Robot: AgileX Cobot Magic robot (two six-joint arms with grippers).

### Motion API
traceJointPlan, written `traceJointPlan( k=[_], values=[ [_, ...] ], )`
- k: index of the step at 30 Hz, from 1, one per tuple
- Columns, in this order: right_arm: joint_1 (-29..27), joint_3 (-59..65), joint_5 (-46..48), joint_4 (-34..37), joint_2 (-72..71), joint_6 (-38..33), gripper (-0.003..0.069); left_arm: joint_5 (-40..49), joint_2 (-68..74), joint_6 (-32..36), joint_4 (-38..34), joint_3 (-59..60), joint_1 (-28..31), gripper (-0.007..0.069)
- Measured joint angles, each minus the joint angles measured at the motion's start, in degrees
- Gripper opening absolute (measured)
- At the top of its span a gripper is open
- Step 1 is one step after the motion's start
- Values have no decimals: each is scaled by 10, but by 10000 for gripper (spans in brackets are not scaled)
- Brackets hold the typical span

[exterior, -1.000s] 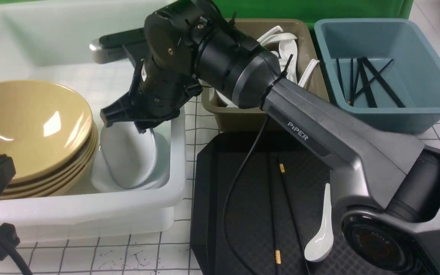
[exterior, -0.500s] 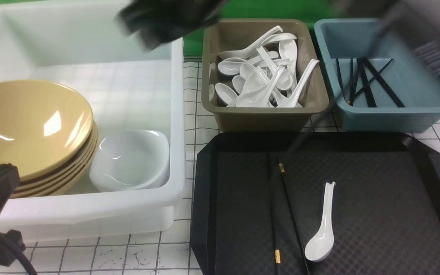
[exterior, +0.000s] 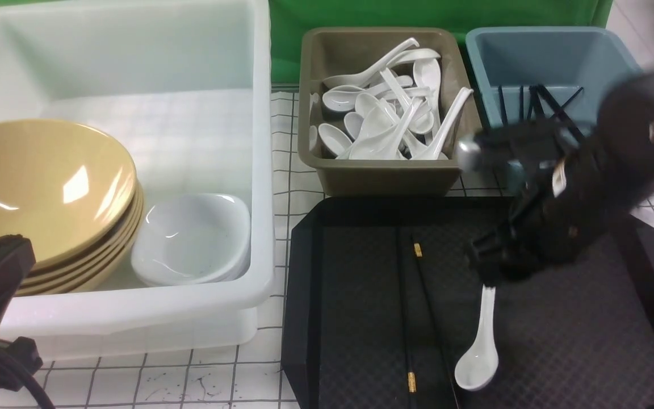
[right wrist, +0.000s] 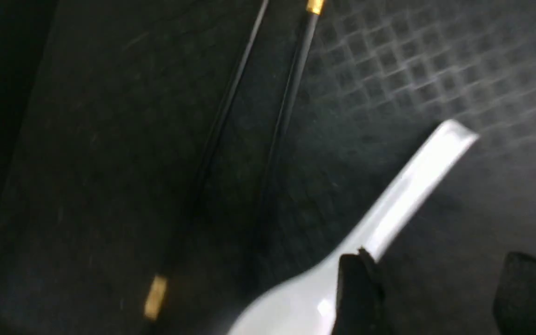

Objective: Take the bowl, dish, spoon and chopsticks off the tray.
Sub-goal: Use the right arm to grab the soup spoon in the middle, then use the right arm to put the soup spoon into the small storage box in the middle

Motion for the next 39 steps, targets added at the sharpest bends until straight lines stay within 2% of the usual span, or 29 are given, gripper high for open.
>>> traceJointPlan(
  k=[6,9,13,16,17,20,23,29,30,32,34,35,36,39],
  values=[
    [6,36,-68,24,57,4,409,-7,0,0,3,0,0,-12],
    [6,36,-82,25,87,-8,358,-8,0,0,4,0,0,-12],
    [6,35,-73,27,95,-55,193,-11,0,0,4,0,0,-12],
    [7,29,-54,27,91,-88,111,-14,0,0,4,0,0,-12],
    [7,18,-37,27,83,-106,106,-15,0,0,4,0,0,-12],
    [8,-12,-18,26,60,-131,106,-15,0,0,4,0,0,-12],
    [8,-66,-61,31,38,-161,106,-17,0,0,4,0,0,-12],
    [10,-181,-357,35,90,-213,106,-21,0,0,4,0,0,-12],
    [9,-214,-391,35,129,-222,109,-21,0,0,4,0,0,-12],
    [5,-246,-399,35,160,-231,118,-21,0,0,4,0,0,-12],
    [-9,-341,-326,35,241,-246,181,-20,0,0,4,0,0,-12],
    [-11,-353,-318,35,246,-246,189,-20,0,0,4,0,0,-12],
    [-22,-394,-255,35,278,-248,255,-17,0,0,4,0,0,-12],
    [-40,-471,-102,34,298,-230,358,-12,0,0,4,0,0,-12]
  ],
)
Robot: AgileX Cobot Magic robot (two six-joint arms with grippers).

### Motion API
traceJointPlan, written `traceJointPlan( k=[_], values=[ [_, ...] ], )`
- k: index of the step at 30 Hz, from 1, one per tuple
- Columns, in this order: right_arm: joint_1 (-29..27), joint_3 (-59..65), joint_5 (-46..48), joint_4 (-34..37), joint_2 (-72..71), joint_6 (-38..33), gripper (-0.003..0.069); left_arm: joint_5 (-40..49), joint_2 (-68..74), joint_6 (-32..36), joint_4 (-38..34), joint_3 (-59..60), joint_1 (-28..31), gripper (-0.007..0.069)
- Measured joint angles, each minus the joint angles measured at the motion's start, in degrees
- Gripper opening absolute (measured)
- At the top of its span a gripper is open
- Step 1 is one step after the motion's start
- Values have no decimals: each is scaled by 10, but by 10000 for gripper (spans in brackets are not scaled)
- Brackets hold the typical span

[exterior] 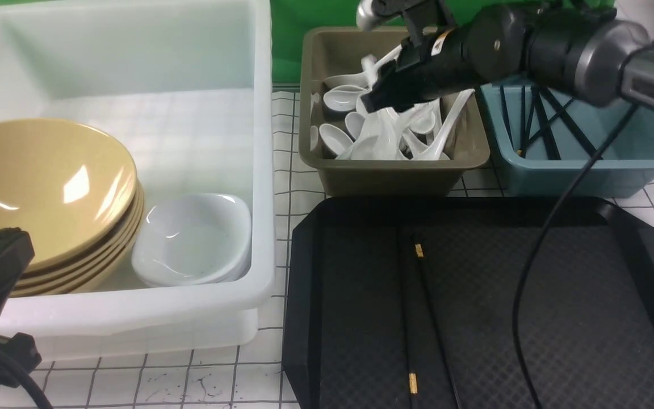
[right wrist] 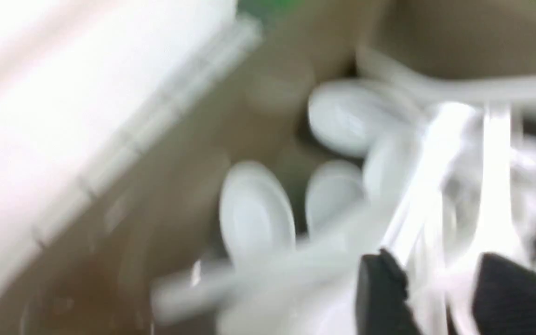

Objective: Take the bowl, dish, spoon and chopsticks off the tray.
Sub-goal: Use the right arm to put the soup spoon into the small storage box in the middle, then use the right arm to grab a chopstick

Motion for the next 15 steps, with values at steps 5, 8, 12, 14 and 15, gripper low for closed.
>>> traceJointPlan(
  k=[5,8,12,14,15],
  values=[
    [-9,-60,201,-4,-21,54,378,1,0,1,1,0,0,-12],
    [10,-24,313,-42,-44,80,370,0,0,6,11,0,0,-12],
    [44,135,302,-72,-102,108,370,-14,0,7,17,17,0,-12],
    [64,228,259,-67,-140,118,370,-32,0,7,17,33,0,-12],
    [76,275,225,-64,-161,126,370,-43,0,7,17,41,0,-12]
  ],
)
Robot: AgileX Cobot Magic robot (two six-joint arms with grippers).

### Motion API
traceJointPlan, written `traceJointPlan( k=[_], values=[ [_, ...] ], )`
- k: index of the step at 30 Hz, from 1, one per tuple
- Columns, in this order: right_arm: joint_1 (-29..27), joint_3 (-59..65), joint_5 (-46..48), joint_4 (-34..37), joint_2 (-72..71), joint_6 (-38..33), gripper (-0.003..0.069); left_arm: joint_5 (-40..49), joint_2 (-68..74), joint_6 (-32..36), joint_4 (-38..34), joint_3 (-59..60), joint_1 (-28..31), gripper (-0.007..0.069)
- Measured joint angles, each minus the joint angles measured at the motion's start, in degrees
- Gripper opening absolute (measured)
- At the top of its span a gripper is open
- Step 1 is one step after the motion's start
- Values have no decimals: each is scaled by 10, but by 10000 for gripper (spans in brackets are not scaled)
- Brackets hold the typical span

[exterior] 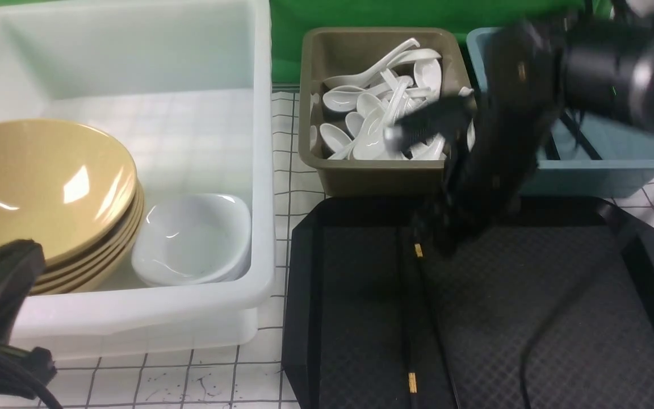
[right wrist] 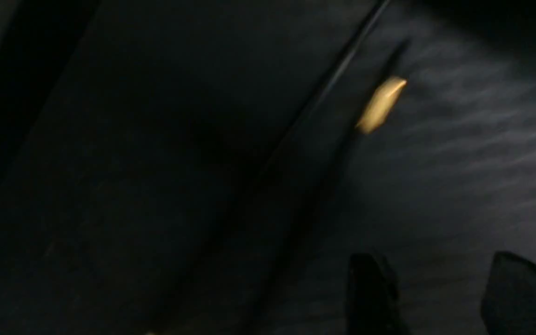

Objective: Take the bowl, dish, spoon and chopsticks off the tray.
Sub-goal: Use the right arm to grab a chopstick

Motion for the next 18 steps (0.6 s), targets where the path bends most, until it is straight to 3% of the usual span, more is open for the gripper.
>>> traceJointPlan(
  k=[3,7,18],
  values=[
    [29,106,-105,5,-39,27,366,-30,0,-1,0,9,0,-12],
    [36,160,-169,6,-26,37,327,-41,0,-1,0,10,0,-12],
    [37,164,-202,-6,8,31,103,-43,0,-2,2,10,0,-12]
  ],
)
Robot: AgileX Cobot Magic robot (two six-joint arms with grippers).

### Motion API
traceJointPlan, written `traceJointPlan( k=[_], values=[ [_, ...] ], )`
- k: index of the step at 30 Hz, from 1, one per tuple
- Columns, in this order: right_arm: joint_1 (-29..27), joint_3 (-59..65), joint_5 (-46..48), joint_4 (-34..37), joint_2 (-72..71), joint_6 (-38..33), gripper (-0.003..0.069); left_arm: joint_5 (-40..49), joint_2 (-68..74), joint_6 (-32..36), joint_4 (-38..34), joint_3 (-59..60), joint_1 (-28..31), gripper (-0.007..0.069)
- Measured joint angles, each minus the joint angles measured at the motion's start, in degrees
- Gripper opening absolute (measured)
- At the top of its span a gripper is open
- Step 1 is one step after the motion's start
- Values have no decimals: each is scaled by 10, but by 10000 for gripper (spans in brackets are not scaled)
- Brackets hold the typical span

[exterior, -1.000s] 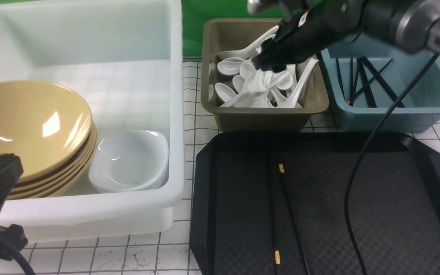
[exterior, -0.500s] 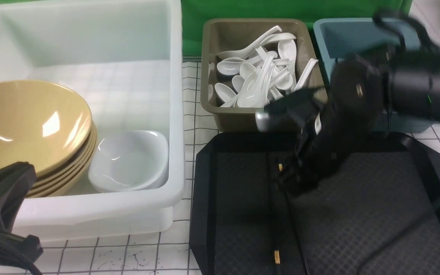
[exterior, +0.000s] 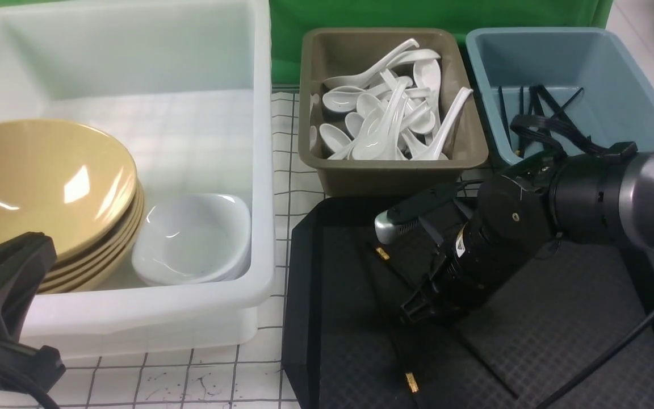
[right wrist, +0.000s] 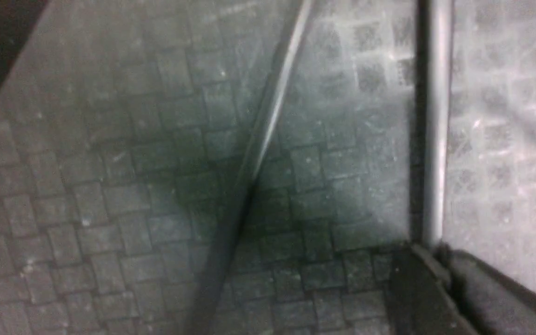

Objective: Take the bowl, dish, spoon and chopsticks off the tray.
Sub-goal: Use the right arm to grab a chopstick, then use the right arm to put a chopstick into the small storage box on the right

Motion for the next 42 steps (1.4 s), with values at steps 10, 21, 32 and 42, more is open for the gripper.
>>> traceJointPlan(
  k=[10,21,32,42],
  values=[
    [-4,10,77,-80,-92,-12,62,0,0,0,0,0,0,-12],
    [-178,10,-246,-159,-263,-2,60,-16,0,0,1,0,0,-12],
    [-290,-162,-302,-160,21,113,129,-6,0,-2,2,0,0,-12],
    [-226,-267,81,-110,13,44,283,4,0,-4,0,0,0,-12]
  ],
)
